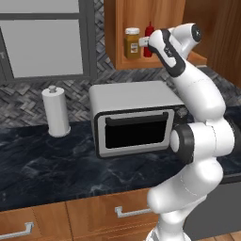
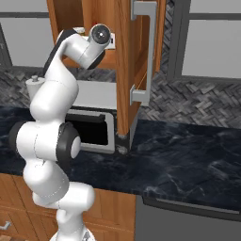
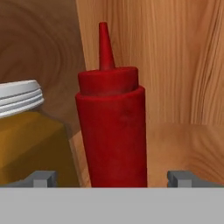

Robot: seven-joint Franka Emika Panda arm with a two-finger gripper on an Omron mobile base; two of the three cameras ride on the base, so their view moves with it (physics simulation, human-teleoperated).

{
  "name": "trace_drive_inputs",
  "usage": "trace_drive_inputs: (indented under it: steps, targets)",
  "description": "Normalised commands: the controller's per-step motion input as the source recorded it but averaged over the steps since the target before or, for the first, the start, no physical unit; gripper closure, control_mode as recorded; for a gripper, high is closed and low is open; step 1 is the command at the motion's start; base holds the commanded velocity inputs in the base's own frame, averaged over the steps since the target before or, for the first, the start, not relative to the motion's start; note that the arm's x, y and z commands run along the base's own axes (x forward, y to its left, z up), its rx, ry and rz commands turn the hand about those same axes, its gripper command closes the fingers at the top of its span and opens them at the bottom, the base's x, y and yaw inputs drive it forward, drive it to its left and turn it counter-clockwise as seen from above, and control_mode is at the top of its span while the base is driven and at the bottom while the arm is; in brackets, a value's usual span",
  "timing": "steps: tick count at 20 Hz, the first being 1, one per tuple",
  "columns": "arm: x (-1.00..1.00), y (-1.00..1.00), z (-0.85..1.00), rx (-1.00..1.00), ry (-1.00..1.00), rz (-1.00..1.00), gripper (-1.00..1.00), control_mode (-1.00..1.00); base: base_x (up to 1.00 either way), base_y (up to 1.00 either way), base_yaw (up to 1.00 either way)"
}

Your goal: Collect the turmeric, ketchup, and shaker from the cabinet and place them next to the stove.

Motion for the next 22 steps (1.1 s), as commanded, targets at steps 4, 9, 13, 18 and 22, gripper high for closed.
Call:
trace_drive_inputs:
  steps: [4, 9, 13, 18, 22]
  targets:
    - [0.09, 0.0, 0.0, 0.0, 0.01, 0.03, -1.0, -1.0, 0.0, 0.0, 0.0]
    - [0.03, 0.0, 0.0, 0.0, 0.0, 0.04, 1.0, -1.0, 0.0, 0.0, 0.0]
    - [0.01, 0.0, -0.01, 0.0, 0.0, 0.03, 1.0, -1.0, 0.0, 0.0, 0.0]
    - [0.01, 0.0, 0.0, 0.0, 0.0, 0.02, 1.0, -1.0, 0.0, 0.0, 0.0]
    - [0.0, 0.0, 0.0, 0.0, 0.0, 0.0, 1.0, -1.0, 0.0, 0.0, 0.0]
